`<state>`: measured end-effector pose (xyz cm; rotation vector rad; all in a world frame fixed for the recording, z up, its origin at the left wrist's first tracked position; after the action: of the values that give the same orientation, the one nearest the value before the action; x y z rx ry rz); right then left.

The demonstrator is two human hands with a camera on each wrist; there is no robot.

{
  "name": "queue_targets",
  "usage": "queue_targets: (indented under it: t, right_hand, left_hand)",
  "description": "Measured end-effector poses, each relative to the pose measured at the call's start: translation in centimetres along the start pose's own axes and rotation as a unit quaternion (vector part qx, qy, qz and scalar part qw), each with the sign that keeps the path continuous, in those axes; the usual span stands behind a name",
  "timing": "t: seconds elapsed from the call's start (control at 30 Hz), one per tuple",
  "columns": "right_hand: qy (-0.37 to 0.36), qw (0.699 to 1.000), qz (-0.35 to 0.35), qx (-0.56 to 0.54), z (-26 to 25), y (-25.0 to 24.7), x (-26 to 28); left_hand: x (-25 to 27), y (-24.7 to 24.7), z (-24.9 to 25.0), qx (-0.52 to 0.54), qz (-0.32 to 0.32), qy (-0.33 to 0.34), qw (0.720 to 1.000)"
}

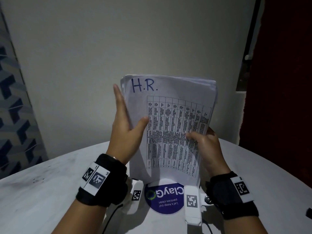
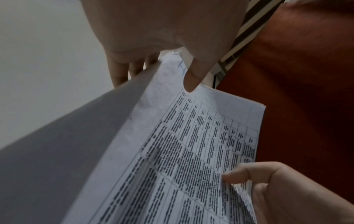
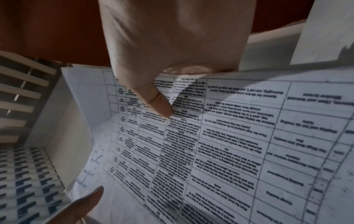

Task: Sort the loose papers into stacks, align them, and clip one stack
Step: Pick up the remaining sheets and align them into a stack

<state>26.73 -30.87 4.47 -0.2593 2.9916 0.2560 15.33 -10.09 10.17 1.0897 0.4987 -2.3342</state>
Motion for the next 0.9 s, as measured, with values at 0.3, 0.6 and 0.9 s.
queue_targets:
  t: [0.3, 0.6, 0.9]
  right_hand:
    - [-0.006, 1.000, -0.017, -0.001, -0.2, 0.1, -0.1]
    - [-0.067, 0.997, 0.020, 0.022, -1.5, 0.0, 0.0]
    - [-0.025, 0.999, 0.022, 0.031, -0.4, -0.2, -0.3]
  left_hand:
    - [0.0, -0.6, -0.4, 0.042, 0.029, -0.024, 0.998]
    - [1.0, 0.4, -4.7, 0.151, 0.037, -0.150, 0.976]
    - [2.1, 1.1, -7.6, 0.122, 0.003, -0.193, 0.974]
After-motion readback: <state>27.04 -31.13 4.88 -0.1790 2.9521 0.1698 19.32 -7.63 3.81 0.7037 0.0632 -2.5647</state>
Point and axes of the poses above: each hand's wrist, its own x-axis away from the middle knuckle, its own y-axis out of the palm, z = x × y, the point moved 7 cm from there along -x, towards the middle knuckle, and after that the axes turned 9 degrees about y, right-handed, at the moved point
